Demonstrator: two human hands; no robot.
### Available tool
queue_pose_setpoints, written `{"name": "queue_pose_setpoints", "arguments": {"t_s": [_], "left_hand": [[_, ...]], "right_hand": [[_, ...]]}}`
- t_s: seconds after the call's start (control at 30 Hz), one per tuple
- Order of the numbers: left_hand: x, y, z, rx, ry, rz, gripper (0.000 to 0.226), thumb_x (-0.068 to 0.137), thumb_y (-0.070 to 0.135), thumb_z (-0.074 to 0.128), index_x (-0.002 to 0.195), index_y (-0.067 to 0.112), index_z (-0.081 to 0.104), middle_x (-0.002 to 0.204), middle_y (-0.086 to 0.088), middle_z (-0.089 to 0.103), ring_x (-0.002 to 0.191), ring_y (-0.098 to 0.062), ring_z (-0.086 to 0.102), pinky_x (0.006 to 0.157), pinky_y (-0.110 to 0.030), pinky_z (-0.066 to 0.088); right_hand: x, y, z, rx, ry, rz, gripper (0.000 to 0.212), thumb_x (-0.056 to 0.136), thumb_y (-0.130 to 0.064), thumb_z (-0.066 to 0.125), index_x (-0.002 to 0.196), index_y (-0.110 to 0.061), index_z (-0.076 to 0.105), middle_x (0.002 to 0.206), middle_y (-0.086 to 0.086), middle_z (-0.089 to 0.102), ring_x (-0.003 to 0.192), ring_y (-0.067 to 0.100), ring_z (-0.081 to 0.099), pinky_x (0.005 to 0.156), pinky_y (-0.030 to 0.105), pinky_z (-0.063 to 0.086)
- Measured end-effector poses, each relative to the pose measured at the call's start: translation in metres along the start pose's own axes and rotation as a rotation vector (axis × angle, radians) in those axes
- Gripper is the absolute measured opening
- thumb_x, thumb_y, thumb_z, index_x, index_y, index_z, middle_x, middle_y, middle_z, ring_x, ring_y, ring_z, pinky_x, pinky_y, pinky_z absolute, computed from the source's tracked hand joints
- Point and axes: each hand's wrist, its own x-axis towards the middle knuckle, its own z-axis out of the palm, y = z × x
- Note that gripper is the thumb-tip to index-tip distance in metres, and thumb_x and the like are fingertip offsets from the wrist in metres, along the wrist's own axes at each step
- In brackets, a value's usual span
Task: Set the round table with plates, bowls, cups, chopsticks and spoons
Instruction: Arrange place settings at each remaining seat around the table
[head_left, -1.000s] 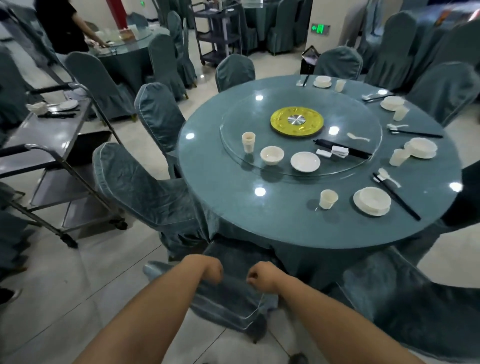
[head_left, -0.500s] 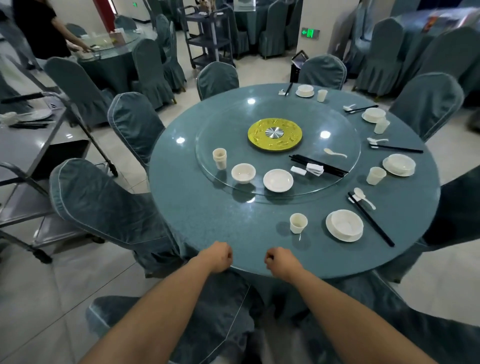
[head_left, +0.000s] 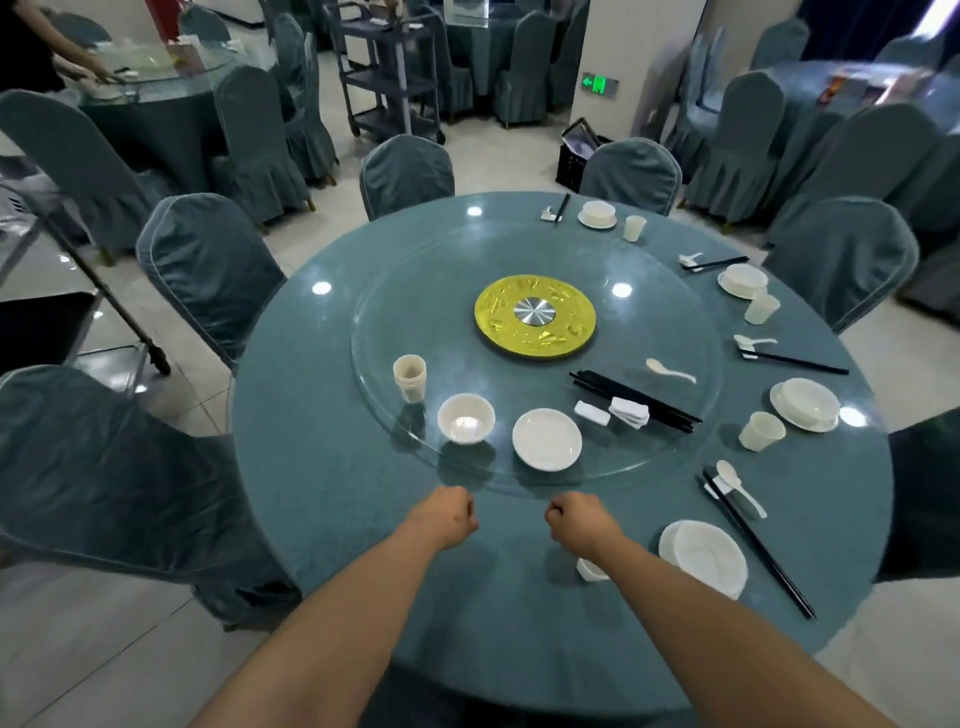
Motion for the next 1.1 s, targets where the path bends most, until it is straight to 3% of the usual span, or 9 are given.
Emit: {"name": "queue_pose_setpoints", "arguments": {"t_s": [0.13,0.23,0.4,0.6,0.73,0.87,1.0,1.1], "left_hand": [[0.052,0.004,-0.017,-0.084,0.061,-0.033,0.020,0.091,0.023,0.048,0.096,0.013,0.065,0.107,-0.011,0.065,0.098,-0.031,0.062,0.086,-0.036,0.053],[0.073,0.014,-0.013,-0.099,0.008,-0.049,0.022,0.093,0.020,0.046,0.098,0.010,0.065,0.108,-0.014,0.067,0.097,-0.031,0.063,0.084,-0.036,0.053],[0.117,0.032,-0.019,-0.171,0.027,-0.094,0.023,0.092,0.021,0.047,0.100,0.009,0.066,0.110,-0.016,0.067,0.102,-0.034,0.063,0.089,-0.038,0.053],[0.170,0.062,-0.023,-0.275,0.047,-0.175,0.025,0.092,0.014,0.046,0.105,0.005,0.065,0.111,-0.015,0.067,0.101,-0.030,0.062,0.086,-0.032,0.049],[0.197,0.078,-0.011,-0.438,-0.033,-0.294,0.029,0.090,0.014,0.047,0.114,0.004,0.061,0.118,-0.014,0.063,0.105,-0.029,0.059,0.080,-0.028,0.044],[0.222,0.089,-0.007,-0.573,0.049,-0.359,0.032,0.087,0.011,0.047,0.115,0.005,0.061,0.117,-0.013,0.064,0.105,-0.030,0.060,0.084,-0.031,0.050],[0.225,0.098,0.000,-0.584,0.121,-0.391,0.032,0.085,0.011,0.049,0.114,0.004,0.061,0.113,-0.013,0.065,0.102,-0.031,0.062,0.083,-0.034,0.052],[0.225,0.102,0.002,-0.577,0.147,-0.371,0.029,0.084,0.010,0.049,0.111,0.005,0.060,0.110,-0.012,0.066,0.099,-0.030,0.062,0.079,-0.032,0.051]], "right_hand": [[0.052,-0.006,-0.020,-0.032,0.105,0.069,0.022,0.090,-0.018,0.041,0.077,-0.008,0.056,0.095,0.015,0.067,0.084,0.031,0.058,0.070,0.031,0.045],[0.076,0.003,-0.024,-0.067,0.089,0.132,0.022,0.092,-0.022,0.042,0.078,-0.011,0.055,0.095,0.015,0.066,0.080,0.031,0.057,0.067,0.032,0.044],[0.123,0.010,-0.043,-0.117,0.054,0.160,0.027,0.091,-0.025,0.045,0.104,-0.009,0.063,0.112,0.014,0.064,0.101,0.032,0.061,0.077,0.034,0.048],[0.178,0.016,-0.067,-0.046,0.000,0.224,0.020,0.086,-0.022,0.048,0.094,-0.012,0.064,0.106,0.012,0.066,0.090,0.029,0.061,0.072,0.031,0.048],[0.207,0.026,-0.066,0.013,0.033,0.260,0.023,0.090,-0.021,0.046,0.103,-0.008,0.061,0.111,0.014,0.065,0.102,0.032,0.060,0.081,0.033,0.047],[0.233,0.027,-0.064,0.065,0.029,0.247,0.029,0.093,-0.021,0.048,0.111,-0.003,0.061,0.117,0.017,0.063,0.108,0.033,0.059,0.085,0.032,0.046],[0.234,0.034,-0.056,0.174,0.076,0.313,0.025,0.092,-0.020,0.048,0.106,-0.003,0.060,0.111,0.015,0.065,0.104,0.033,0.059,0.075,0.030,0.042],[0.235,0.040,-0.052,0.286,0.076,0.370,0.021,0.089,-0.017,0.048,0.092,-0.005,0.065,0.100,0.013,0.068,0.085,0.028,0.057,0.069,0.026,0.040]]}}
